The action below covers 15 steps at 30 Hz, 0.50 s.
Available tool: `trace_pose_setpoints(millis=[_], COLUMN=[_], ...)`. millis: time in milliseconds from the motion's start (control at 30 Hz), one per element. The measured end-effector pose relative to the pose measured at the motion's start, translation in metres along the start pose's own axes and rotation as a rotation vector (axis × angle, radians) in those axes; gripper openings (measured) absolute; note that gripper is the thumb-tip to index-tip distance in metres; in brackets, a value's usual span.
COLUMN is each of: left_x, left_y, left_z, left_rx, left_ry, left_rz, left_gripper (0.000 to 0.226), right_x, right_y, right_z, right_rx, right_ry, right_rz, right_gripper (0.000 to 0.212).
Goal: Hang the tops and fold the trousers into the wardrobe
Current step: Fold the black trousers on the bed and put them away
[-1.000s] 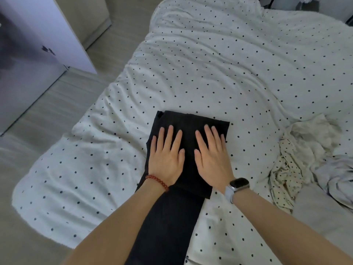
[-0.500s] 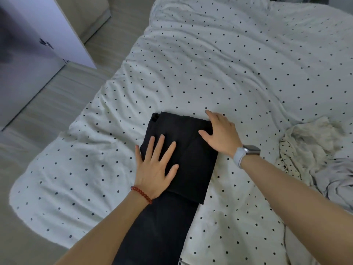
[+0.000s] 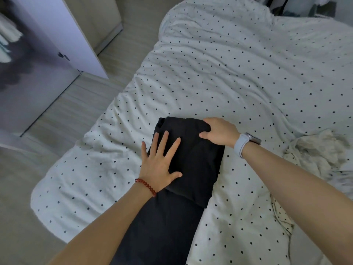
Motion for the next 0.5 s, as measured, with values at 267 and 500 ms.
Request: trace_pose_setpoints(millis=[267,500], left_x=[-0.078,-0.045], left_y=[0.008,-0.022], left_z=[0.063,0.068], left_rx=[0.123,1.299], left_ry=[0.049,0.339], left_rz=[-0.023,0.732], left_gripper=[0.076,0.016], right_x=[0.004,0.067], right_y=[-0.042,-0.035], right_z=[0.086,0.017], right_rx=[0.421,0.445], right_ry=[0.558,0.583], right_rz=[0.299,0.565], right_gripper=[0.016,0.028])
Point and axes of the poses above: each hand's wrist, its own x-axis away from the middle knuckle, its own z-axis out of the back of the hand, y = z × x, the point moved 2 cm from there along -x, towards the middle knuckle, and after that the axes turned 12 degrees about -x, right-handed, at the moved point
